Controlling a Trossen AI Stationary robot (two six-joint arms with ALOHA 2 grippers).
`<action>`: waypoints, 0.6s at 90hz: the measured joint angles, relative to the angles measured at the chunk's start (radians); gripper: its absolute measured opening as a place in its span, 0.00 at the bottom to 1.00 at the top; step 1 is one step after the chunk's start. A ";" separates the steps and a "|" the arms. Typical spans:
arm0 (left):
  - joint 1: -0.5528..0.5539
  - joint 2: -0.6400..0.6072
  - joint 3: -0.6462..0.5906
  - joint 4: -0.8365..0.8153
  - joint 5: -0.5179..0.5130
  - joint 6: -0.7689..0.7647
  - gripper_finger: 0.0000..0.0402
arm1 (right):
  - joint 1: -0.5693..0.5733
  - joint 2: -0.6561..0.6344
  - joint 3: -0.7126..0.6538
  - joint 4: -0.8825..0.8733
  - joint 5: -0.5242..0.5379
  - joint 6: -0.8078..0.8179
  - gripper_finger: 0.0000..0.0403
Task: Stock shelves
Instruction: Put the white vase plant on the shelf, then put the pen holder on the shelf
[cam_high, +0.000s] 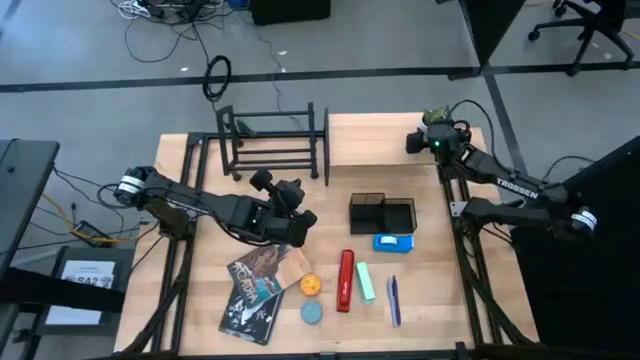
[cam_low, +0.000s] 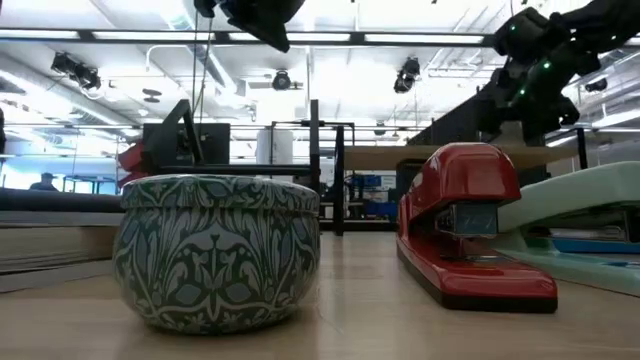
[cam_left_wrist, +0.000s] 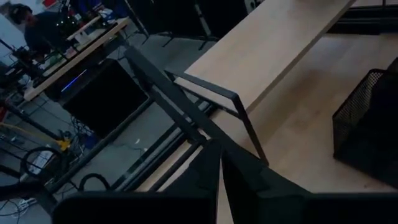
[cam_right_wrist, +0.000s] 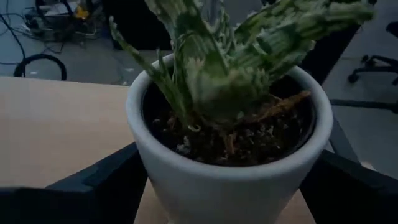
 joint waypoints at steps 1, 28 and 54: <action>0.000 0.000 0.000 0.000 0.000 0.000 0.00 | -0.001 0.000 0.000 0.000 -0.002 -0.001 0.85; -0.001 0.000 0.000 0.001 0.000 0.015 0.00 | -0.005 -0.041 -0.002 -0.013 -0.022 -0.049 0.95; -0.012 0.000 0.000 0.134 0.068 0.205 0.05 | 0.025 -0.123 0.074 -0.023 -0.027 -0.103 0.96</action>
